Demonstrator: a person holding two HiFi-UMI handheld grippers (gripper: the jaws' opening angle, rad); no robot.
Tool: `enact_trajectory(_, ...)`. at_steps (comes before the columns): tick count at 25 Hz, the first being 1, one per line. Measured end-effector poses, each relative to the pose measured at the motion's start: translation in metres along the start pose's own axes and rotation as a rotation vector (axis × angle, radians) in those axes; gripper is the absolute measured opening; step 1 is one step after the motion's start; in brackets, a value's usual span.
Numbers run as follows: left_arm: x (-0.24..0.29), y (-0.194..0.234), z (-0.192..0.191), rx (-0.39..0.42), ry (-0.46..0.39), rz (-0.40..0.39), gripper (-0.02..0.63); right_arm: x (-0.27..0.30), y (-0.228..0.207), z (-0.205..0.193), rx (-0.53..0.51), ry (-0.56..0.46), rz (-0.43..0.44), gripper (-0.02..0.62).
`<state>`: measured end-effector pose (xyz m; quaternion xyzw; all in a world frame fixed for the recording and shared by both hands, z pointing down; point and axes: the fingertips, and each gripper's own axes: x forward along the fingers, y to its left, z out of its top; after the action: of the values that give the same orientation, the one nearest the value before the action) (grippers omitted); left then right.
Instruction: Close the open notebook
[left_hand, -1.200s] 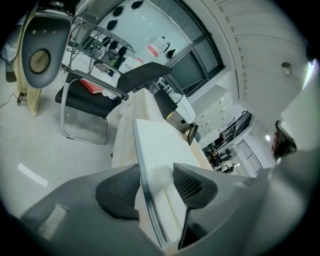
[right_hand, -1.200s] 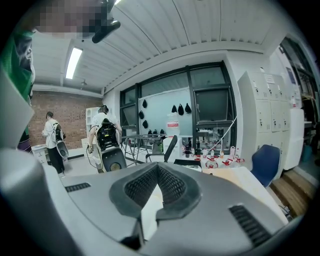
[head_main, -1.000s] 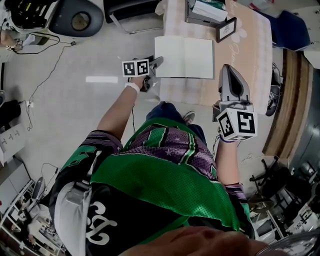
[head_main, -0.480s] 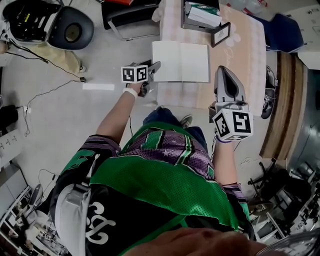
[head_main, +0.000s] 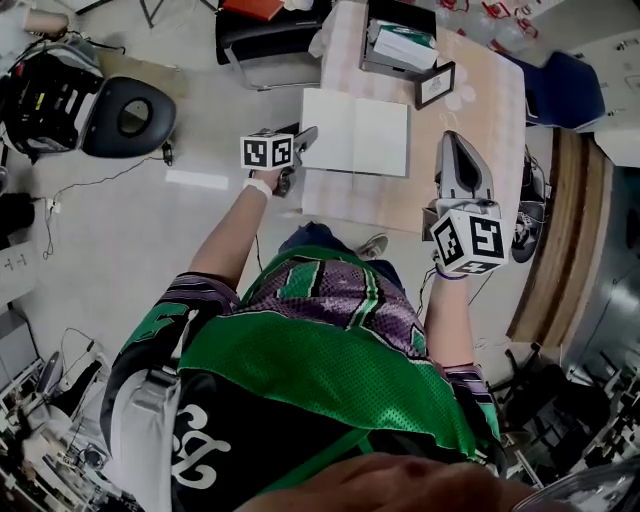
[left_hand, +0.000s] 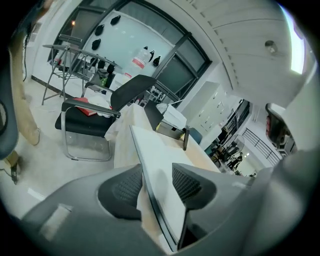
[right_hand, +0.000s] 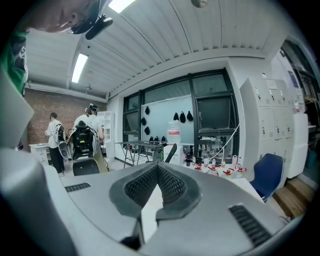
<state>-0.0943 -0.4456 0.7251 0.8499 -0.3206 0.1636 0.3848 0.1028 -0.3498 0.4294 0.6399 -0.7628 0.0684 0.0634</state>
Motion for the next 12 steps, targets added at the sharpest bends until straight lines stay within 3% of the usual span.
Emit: enact_trajectory(12,-0.001,-0.034,0.020,0.022,-0.079,0.080,0.193,-0.026,-0.069,-0.005,0.027,-0.035,-0.031,0.000)
